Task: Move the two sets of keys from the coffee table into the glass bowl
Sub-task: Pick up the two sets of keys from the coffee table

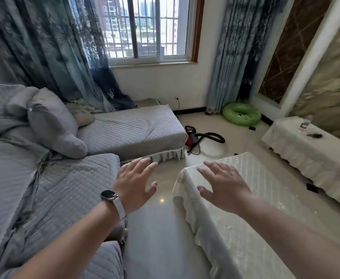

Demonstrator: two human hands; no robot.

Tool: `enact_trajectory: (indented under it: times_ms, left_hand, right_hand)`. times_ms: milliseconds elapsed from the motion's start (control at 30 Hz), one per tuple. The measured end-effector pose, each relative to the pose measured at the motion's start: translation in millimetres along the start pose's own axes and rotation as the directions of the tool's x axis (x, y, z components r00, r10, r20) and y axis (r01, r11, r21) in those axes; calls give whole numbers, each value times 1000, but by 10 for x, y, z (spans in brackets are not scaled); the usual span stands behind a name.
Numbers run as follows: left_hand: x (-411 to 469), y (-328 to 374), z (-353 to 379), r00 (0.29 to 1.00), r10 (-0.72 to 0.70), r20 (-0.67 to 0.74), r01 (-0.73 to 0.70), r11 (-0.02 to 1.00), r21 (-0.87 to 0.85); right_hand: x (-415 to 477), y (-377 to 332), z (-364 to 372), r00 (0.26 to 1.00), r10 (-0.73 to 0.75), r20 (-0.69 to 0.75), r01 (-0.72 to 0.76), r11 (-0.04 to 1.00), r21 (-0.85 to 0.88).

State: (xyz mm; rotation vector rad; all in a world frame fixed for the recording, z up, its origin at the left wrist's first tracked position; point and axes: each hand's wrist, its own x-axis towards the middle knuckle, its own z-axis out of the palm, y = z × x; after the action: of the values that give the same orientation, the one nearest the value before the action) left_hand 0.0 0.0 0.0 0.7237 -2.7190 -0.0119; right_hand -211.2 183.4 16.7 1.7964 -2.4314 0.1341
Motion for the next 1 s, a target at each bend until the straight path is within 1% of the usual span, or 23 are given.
enact_trajectory:
  times_ms: [67, 200, 300, 367, 467, 533, 633, 700, 800, 900, 1000]
  left_hand:
    - [243, -151, 28, 1000, 1, 19, 0, 999, -33]
    - [729, -359, 192, 999, 38, 35, -36, 998, -43]
    - [967, -439, 274, 998, 62, 0, -62, 997, -40]
    - [1524, -522, 636, 995, 85, 51, -82, 995, -61]
    - [1716, -533, 731, 992, 114, 62, -112, 993, -39]
    - [2065, -524, 897, 988, 132, 74, -130, 991, -28]
    - [2647, -472, 1041, 981, 147, 129, -144, 989, -25]
    - [3022, -420, 1163, 973, 192, 129, -191, 981, -24]
    - [3595, -277, 1323, 963, 245, 114, -244, 970, -19]
    - [4038, -69, 1438, 949, 293, 116, -289, 956, -44]
    - [4407, 115, 1590, 918, 376, 128, -372, 927, -55]
  right_hand:
    - [249, 22, 53, 1000, 16, 11, -17, 1000, 17]
    - [699, 151, 157, 999, 36, -24, -36, 999, 10]
    - [917, 215, 172, 999, 27, -24, -27, 1000, -14]
    - [1292, 567, 471, 996, 92, -6, -92, 995, 34]
    - [1437, 652, 560, 997, 79, 0, -79, 996, 40]
    - [1666, 903, 692, 995, 96, -27, -94, 994, 54]
    - [2016, 1259, 769, 990, 135, -29, -132, 986, 103]
    - [2210, 1521, 828, 988, 138, -70, -129, 985, 113]
    - [2484, 1951, 875, 986, 148, -77, -140, 984, 106]
    - [2629, 2310, 886, 977, 208, -56, -200, 971, 128]
    - [2657, 2598, 904, 963, 264, -57, -255, 958, 131]
